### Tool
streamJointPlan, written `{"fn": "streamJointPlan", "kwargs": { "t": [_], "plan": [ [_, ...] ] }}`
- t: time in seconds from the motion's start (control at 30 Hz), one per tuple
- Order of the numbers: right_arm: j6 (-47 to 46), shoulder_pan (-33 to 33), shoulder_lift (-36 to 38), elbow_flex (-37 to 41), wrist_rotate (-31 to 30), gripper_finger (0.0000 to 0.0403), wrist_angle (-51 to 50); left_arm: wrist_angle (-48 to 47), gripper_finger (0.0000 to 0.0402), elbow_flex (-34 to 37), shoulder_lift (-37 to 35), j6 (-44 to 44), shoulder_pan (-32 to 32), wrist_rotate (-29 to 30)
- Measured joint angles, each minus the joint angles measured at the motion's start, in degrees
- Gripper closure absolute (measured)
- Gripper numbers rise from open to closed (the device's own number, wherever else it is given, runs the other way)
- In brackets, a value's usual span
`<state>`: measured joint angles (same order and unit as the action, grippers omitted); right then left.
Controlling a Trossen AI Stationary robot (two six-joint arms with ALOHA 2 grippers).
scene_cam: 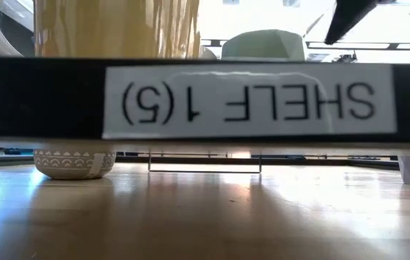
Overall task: Place coffee mugs
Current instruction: Put the red mug on the shelf
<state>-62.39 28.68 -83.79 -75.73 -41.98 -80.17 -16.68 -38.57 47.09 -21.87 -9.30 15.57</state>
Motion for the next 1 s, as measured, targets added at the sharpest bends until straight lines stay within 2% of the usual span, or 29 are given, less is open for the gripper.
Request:
{"fn": "streamJointPlan", "kwargs": {
  "t": [0.1, 0.2, 0.43, 0.6, 0.7, 0.77, 0.9, 1.0],
  "plan": [
    [1.11, -0.02, 8.79, 12.01, 0.02, 0.0316, 12.09, 0.11, 0.0314, 0.00, 0.00, -0.06, 0.02, 0.00],
    [7.98, -0.11, 17.02, 23.32, 1.21, 0.0316, 26.64, 0.41, 0.0314, 0.00, 0.00, -0.06, 0.02, 0.00],
    [28.49, -3.01, 35.16, 44.84, 14.78, 0.0316, 58.69, 0.86, 0.0314, 0.00, 0.00, -0.06, 0.02, 0.01],
    [39.20, -6.44, 45.26, 53.91, 22.83, 0.0316, 75.73, 3.48, 0.0314, 0.00, 0.00, -0.08, 0.02, 0.00],
    [44.37, -8.01, 48.84, 55.34, 26.26, 0.0316, 78.92, 5.55, 0.0314, 0.00, -0.02, 0.14, 0.02, 0.01],
    [46.15, -8.62, 50.14, 55.34, 26.14, 0.0316, 79.10, 6.35, 0.0314, 0.00, 0.00, 0.52, 0.02, -0.02],
    [49.25, -9.20, 51.41, 55.34, 22.29, 0.0316, 79.05, 6.38, 0.0314, 0.00, 0.00, 1.08, 0.01, -3.93],
    [48.07, -9.24, 51.56, 55.34, 19.43, 0.0316, 78.80, 6.24, 0.0314, 0.00, 0.00, 2.47, -0.02, -6.31]
  ]
}}
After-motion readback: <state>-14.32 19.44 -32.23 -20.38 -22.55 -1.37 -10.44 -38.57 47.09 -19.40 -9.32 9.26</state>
